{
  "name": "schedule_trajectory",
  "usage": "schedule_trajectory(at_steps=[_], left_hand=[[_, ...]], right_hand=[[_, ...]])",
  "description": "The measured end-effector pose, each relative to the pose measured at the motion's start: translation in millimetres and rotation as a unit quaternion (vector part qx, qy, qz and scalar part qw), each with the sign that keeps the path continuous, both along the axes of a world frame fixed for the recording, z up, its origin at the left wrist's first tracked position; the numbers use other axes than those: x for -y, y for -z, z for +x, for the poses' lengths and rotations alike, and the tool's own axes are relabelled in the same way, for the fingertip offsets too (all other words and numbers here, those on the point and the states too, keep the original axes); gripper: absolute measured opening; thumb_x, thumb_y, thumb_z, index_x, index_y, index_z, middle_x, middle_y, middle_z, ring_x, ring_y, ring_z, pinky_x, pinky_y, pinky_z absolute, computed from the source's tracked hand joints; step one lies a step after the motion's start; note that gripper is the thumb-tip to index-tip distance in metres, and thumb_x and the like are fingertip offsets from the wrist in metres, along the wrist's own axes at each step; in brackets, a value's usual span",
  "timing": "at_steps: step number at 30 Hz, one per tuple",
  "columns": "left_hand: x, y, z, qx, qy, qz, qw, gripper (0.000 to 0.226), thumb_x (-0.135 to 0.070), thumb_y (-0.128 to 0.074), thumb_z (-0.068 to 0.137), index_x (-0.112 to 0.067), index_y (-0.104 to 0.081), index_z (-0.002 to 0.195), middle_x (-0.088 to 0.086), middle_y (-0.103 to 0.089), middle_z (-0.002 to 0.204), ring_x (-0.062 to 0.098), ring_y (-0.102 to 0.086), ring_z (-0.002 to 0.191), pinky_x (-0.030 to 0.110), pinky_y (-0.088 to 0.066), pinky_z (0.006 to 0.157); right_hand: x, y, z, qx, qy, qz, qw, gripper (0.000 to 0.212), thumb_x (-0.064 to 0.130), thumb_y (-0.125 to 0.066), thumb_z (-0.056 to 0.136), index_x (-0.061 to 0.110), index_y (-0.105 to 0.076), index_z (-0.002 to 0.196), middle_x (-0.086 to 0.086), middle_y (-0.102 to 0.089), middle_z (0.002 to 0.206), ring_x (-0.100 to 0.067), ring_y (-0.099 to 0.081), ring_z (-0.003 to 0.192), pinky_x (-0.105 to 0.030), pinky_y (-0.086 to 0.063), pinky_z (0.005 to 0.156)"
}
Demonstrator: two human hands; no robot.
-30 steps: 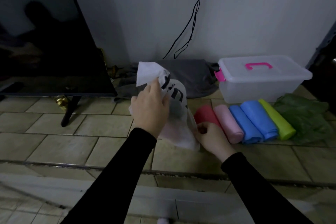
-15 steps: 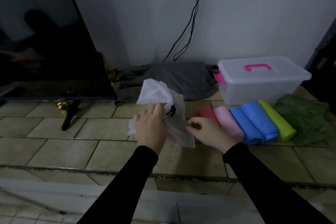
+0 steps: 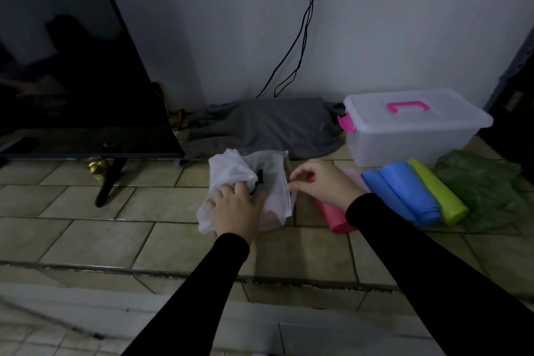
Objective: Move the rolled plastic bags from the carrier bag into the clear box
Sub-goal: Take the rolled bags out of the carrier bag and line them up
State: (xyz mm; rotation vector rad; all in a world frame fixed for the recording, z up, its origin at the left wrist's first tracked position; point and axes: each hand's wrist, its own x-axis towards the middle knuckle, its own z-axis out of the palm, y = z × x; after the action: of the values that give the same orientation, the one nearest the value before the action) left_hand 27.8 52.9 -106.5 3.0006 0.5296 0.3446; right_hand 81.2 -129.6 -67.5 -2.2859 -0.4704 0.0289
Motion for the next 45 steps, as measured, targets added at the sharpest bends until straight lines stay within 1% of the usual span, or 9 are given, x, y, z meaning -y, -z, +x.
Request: schedule_trajectory(at_steps=[7, 11, 17, 27, 29, 35, 40, 43, 45], left_hand=[[-12.7, -2.6, 6.2, 0.007, 0.029, -0.010, 1.000, 0.024, -0.026, -0.040, 0.097, -0.019, -0.052, 0.117, 0.005, -0.061, 0.118, 0.029, -0.053, 0.113, 0.041, -0.036, 0.094], [-14.1, 9.8, 7.1, 0.030, 0.023, -0.026, 0.999, 0.027, -0.033, -0.045, 0.096, -0.016, -0.055, 0.114, 0.008, -0.062, 0.114, 0.031, -0.054, 0.109, 0.043, -0.038, 0.090], [-10.9, 15.8, 10.6, 0.061, 0.009, -0.014, 0.998, 0.028, -0.037, -0.055, 0.084, -0.009, -0.061, 0.089, 0.015, -0.066, 0.082, 0.036, -0.063, 0.078, 0.043, -0.047, 0.069], [-14.0, 18.4, 14.1, 0.072, 0.028, -0.002, 0.997, 0.041, -0.043, -0.037, 0.079, -0.009, -0.059, 0.080, 0.014, -0.062, 0.070, 0.034, -0.062, 0.064, 0.041, -0.048, 0.060], [-13.3, 20.3, 15.9, 0.074, 0.029, 0.001, 0.997, 0.041, -0.043, -0.037, 0.079, -0.008, -0.059, 0.079, 0.014, -0.062, 0.070, 0.035, -0.062, 0.064, 0.042, -0.048, 0.059], [-14.2, 17.0, 18.2, 0.025, 0.006, -0.026, 0.999, 0.039, -0.043, -0.037, 0.097, -0.011, -0.052, 0.111, 0.015, -0.059, 0.112, 0.035, -0.055, 0.107, 0.045, -0.039, 0.089], [-13.2, 19.2, 15.9, 0.053, 0.010, -0.031, 0.998, 0.040, -0.043, -0.037, 0.097, -0.008, -0.054, 0.108, 0.018, -0.061, 0.109, 0.037, -0.056, 0.104, 0.046, -0.041, 0.086], [-15.9, 16.7, 14.6, 0.034, 0.018, -0.043, 0.998, 0.040, -0.044, -0.039, 0.097, -0.010, -0.051, 0.112, 0.015, -0.059, 0.115, 0.035, -0.053, 0.109, 0.044, -0.038, 0.090], [-19.7, 15.9, 14.4, 0.033, 0.033, -0.055, 0.997, 0.040, -0.047, -0.039, 0.097, -0.012, -0.051, 0.112, 0.012, -0.059, 0.117, 0.033, -0.052, 0.112, 0.044, -0.038, 0.093]], right_hand=[[-11.3, 8.5, 20.5, -0.014, -0.065, -0.163, 0.984, 0.053, 0.036, -0.059, 0.091, 0.021, -0.045, 0.140, -0.002, -0.043, 0.147, -0.018, -0.040, 0.133, -0.023, -0.031, 0.103], [-23.2, 9.2, 23.9, -0.043, -0.034, -0.105, 0.993, 0.054, 0.039, -0.051, 0.095, 0.017, -0.040, 0.143, -0.007, -0.041, 0.148, -0.023, -0.042, 0.132, -0.027, -0.034, 0.101], [-31.3, 24.1, 26.3, -0.048, -0.026, -0.211, 0.976, 0.068, 0.033, -0.070, 0.079, 0.017, -0.035, 0.136, -0.018, -0.052, 0.130, -0.035, -0.046, 0.122, -0.040, -0.044, 0.096], [-6.5, 7.2, -4.1, 0.072, 0.007, -0.046, 0.996, 0.046, 0.027, -0.075, 0.074, 0.024, -0.050, 0.113, 0.001, -0.057, 0.113, -0.016, -0.056, 0.100, -0.028, -0.047, 0.080], [7.7, 3.7, -20.2, 0.078, 0.056, 0.031, 0.995, 0.044, 0.025, -0.076, 0.074, 0.023, -0.052, 0.111, 0.007, -0.057, 0.105, -0.008, -0.054, 0.095, -0.011, -0.043, 0.077], [39.7, 7.1, -60.3, 0.163, 0.220, 0.129, 0.953, 0.042, 0.023, -0.079, 0.074, 0.019, -0.050, 0.104, 0.003, -0.050, 0.099, -0.010, -0.050, 0.089, -0.016, -0.041, 0.072], [44.1, 30.6, -77.9, 0.101, 0.285, -0.051, 0.952, 0.046, 0.030, -0.079, 0.071, 0.016, -0.051, 0.105, -0.004, -0.043, 0.103, -0.028, -0.051, 0.098, -0.040, -0.047, 0.081], [40.1, 18.8, -82.0, 0.029, 0.303, -0.122, 0.945, 0.060, 0.046, -0.075, 0.071, 0.016, -0.049, 0.116, -0.010, -0.043, 0.113, -0.032, -0.043, 0.111, -0.042, -0.043, 0.088], [32.9, 0.2, -82.8, 0.082, 0.311, -0.149, 0.935, 0.062, 0.051, -0.070, 0.072, 0.017, -0.050, 0.120, -0.012, -0.042, 0.117, -0.031, -0.041, 0.113, -0.042, -0.043, 0.086]])
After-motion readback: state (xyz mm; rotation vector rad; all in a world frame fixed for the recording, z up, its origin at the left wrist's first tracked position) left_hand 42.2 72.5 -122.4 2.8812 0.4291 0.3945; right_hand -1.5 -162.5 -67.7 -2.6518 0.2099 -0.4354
